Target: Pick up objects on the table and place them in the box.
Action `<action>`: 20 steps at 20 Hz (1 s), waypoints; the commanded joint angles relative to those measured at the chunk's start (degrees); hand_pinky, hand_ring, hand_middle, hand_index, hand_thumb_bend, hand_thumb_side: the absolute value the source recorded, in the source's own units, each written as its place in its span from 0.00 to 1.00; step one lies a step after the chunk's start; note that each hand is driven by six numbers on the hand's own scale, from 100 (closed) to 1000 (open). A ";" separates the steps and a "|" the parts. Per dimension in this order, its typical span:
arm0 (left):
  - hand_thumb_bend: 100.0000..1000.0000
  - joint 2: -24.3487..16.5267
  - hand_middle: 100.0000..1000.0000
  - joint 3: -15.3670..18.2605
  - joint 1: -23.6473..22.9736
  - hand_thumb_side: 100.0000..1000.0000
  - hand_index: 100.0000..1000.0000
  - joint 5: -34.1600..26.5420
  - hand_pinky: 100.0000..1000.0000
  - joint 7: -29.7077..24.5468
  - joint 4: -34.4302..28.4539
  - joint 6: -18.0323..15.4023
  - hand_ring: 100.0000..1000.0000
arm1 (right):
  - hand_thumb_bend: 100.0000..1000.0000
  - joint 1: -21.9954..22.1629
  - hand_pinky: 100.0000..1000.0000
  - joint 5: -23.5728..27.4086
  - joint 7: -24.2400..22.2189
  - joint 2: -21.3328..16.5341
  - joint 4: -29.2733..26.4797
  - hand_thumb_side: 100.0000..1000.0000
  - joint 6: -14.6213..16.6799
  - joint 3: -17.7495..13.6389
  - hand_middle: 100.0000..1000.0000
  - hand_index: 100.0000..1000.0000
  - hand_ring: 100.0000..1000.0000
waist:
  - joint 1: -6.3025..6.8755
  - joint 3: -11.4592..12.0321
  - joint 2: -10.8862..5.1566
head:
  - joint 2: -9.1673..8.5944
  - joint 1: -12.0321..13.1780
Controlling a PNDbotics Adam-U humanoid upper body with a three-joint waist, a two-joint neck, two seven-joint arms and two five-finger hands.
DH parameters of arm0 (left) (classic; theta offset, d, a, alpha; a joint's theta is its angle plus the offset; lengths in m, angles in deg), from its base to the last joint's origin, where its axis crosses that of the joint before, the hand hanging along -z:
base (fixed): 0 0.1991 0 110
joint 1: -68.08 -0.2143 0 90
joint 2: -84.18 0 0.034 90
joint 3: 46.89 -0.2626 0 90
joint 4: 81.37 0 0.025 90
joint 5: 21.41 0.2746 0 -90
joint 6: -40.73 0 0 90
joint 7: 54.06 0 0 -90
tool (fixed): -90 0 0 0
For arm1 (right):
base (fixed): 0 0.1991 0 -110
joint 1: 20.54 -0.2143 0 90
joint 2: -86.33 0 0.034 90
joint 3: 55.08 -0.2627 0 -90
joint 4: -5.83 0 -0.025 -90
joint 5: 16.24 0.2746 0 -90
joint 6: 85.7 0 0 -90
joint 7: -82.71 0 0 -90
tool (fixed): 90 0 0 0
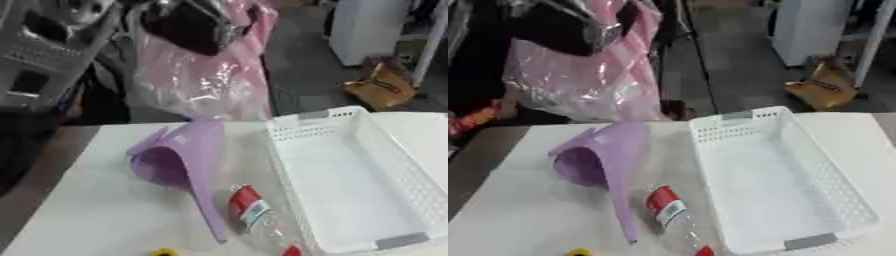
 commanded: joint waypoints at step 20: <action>0.00 16.05 0.50 -3.64 4.08 0.00 0.62 7.57 0.22 -4.35 6.98 8.07 0.24 | 0.00 -0.93 0.62 1.10 3.09 -1.73 -1.09 0.50 3.48 1.49 0.48 0.48 0.52 | -0.13 -4.63 -0.63 | -2.19 0.72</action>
